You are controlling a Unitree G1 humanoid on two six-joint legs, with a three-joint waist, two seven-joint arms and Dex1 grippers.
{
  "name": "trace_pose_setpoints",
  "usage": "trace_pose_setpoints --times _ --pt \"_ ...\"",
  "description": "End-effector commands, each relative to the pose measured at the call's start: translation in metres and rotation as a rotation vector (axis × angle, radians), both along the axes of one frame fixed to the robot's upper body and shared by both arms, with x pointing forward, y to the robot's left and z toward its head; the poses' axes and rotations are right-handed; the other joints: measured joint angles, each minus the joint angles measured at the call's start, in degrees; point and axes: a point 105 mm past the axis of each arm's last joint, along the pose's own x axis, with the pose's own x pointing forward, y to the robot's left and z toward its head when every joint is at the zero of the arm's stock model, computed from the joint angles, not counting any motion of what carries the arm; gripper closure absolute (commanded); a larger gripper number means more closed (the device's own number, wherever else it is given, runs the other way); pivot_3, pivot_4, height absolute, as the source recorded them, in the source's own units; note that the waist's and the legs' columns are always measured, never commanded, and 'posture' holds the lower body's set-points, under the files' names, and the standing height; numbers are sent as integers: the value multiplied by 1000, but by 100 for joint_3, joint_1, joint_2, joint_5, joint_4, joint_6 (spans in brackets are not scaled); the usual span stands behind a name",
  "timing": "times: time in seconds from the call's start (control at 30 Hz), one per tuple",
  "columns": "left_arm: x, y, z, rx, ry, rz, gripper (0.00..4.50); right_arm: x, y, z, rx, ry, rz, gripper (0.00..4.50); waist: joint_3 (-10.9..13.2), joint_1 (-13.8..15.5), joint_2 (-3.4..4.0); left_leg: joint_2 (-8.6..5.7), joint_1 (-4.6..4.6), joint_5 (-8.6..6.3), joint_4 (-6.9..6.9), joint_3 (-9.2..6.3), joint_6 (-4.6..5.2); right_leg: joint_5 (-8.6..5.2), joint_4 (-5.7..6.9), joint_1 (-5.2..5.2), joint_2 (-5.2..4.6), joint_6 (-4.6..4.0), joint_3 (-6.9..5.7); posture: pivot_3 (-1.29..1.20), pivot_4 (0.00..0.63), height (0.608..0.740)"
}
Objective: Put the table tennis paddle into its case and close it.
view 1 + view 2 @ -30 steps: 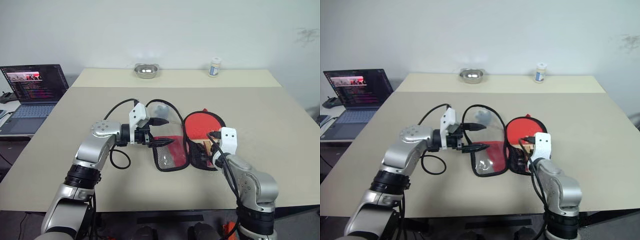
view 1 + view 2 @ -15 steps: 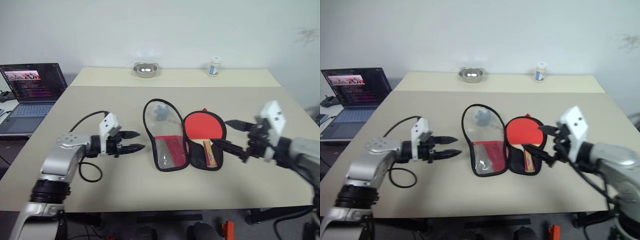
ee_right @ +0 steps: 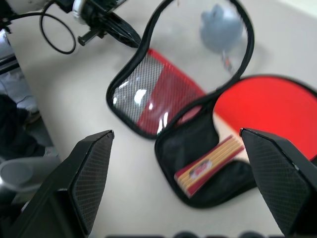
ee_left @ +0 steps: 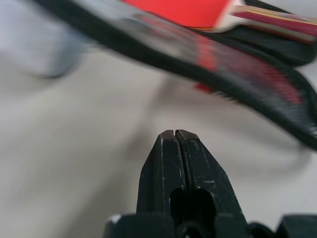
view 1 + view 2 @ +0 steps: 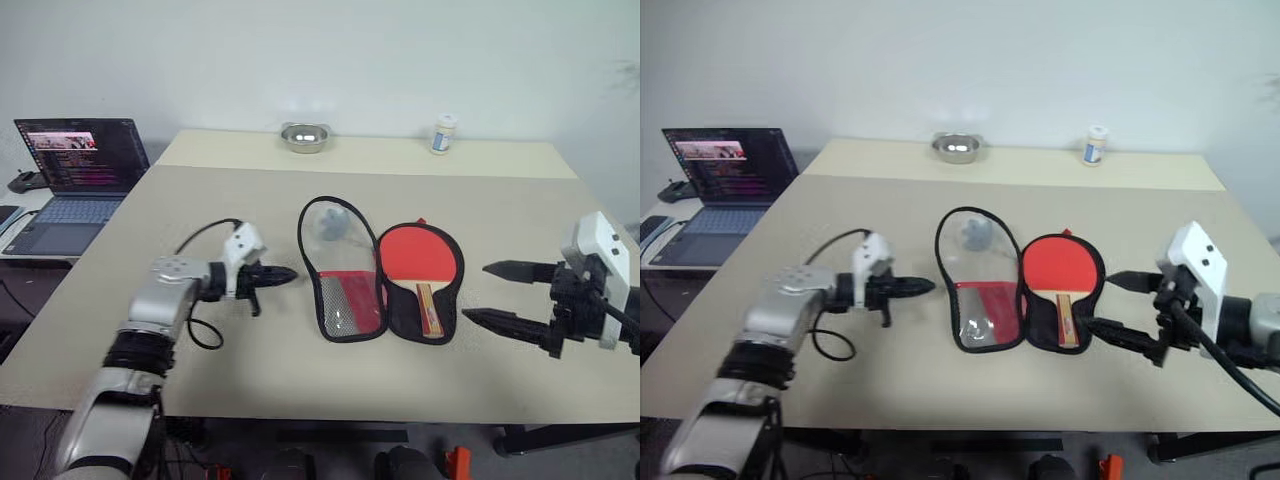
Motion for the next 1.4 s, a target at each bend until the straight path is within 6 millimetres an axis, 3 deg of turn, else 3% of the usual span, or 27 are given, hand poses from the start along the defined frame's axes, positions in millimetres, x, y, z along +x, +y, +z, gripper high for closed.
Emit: trace_pose_setpoints --times 0.03,0.23,0.3,0.4,0.6,0.73,1.0,1.13,1.4 --pt "3 -37 26 -68 -63 -116 4438 -4 -6 13 -22 -68 -20 0 0 5 -1 0 0 0 2 0 0 1 0 0 1 2 1 0 150 740" --pt "-11 -131 93 -373 -107 -349 4438 -7 -13 15 -29 -72 -47 0 2 78 -6 -3 -9 -1 12 -7 3 -3 -19 9 8 43 -3 0 150 740" --pt "-16 -150 99 -403 -105 -395 4438 -7 -15 14 -29 -69 -61 0 1 57 -3 -3 -13 -5 11 -7 10 1 -34 12 33 48 1 0 150 740" --pt "-14 -166 90 -377 -119 -409 4438 -3 -17 10 -30 -67 -88 0 -2 6 3 -3 -9 -8 8 -1 14 3 -43 13 42 47 18 0 150 740" --pt "-8 -152 79 -353 -155 -371 4438 22 -17 -5 15 -64 -173 0 -2 -35 3 5 0 -7 6 -2 14 2 -35 13 49 48 19 0 150 740" --pt "-12 -124 75 -314 -181 -359 4438 55 -26 -32 35 -37 -325 0 -2 -48 3 5 3 -7 7 2 14 5 -33 14 48 44 21 0 150 740" --pt "-34 -82 78 -243 -201 -347 4438 102 -38 -73 56 20 -538 0 -3 -19 6 1 -7 -6 9 10 13 18 -37 10 41 22 22 0 150 740" --pt "-39 -72 82 -222 -209 -324 4438 115 -35 -89 74 62 -563 0 -4 -6 8 1 -5 -6 11 9 13 18 -33 11 42 22 19 0 150 740" --pt "-40 -71 84 -220 -213 -305 4438 122 -19 -112 63 112 -524 0 -4 -23 8 2 -3 -6 11 10 13 19 -30 12 44 23 19 0 150 740"
